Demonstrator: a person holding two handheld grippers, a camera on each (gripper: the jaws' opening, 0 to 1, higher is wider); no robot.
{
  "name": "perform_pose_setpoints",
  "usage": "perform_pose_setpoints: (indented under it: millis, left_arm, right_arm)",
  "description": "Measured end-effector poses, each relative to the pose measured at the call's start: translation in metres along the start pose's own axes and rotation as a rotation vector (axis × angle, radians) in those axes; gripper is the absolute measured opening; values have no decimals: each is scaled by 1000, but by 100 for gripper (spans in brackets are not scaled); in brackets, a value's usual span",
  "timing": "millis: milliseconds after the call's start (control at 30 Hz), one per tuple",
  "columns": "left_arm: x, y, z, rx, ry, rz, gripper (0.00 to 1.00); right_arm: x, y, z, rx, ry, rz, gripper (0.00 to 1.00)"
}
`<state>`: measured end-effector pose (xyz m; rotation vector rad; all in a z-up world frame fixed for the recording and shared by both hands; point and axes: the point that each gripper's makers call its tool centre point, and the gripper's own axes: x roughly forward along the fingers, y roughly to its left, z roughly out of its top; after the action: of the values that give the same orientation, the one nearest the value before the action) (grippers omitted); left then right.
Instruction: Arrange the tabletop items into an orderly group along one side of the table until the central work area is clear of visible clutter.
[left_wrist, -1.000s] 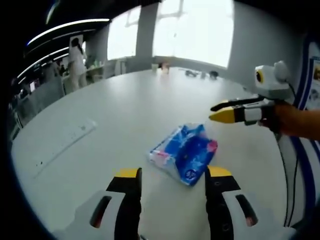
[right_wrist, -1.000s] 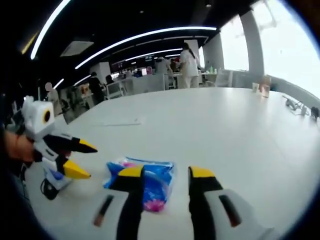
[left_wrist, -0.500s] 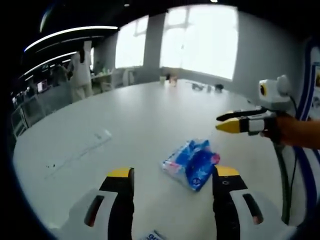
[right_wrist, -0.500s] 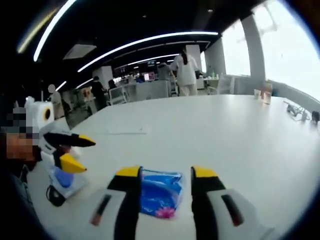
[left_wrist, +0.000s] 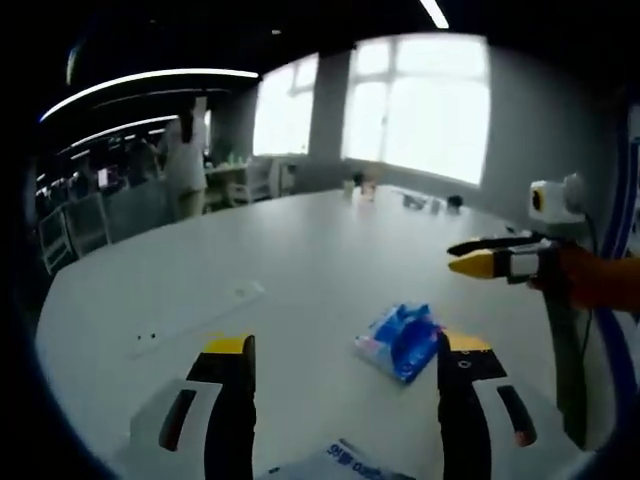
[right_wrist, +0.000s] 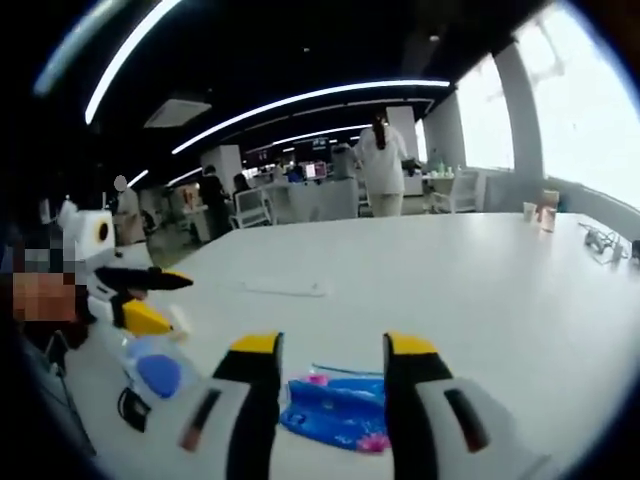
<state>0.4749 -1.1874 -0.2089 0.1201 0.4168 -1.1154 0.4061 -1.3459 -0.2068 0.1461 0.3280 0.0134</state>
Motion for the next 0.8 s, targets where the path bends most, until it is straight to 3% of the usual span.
perform_pose_setpoints:
  millis: [300,633,800]
  left_arm:
    - [-66,34,15,-26,-72,105,71]
    - [-143,72,-10,-64,-59,242,70]
    - [-177,80,-23,-81,-55,290,70]
  right_arm:
    - [-4,48,8,-8,-11,69,38]
    - [-8,100,5,-16,7,137,37]
    - [-11,124,-1,-18,20,169,37]
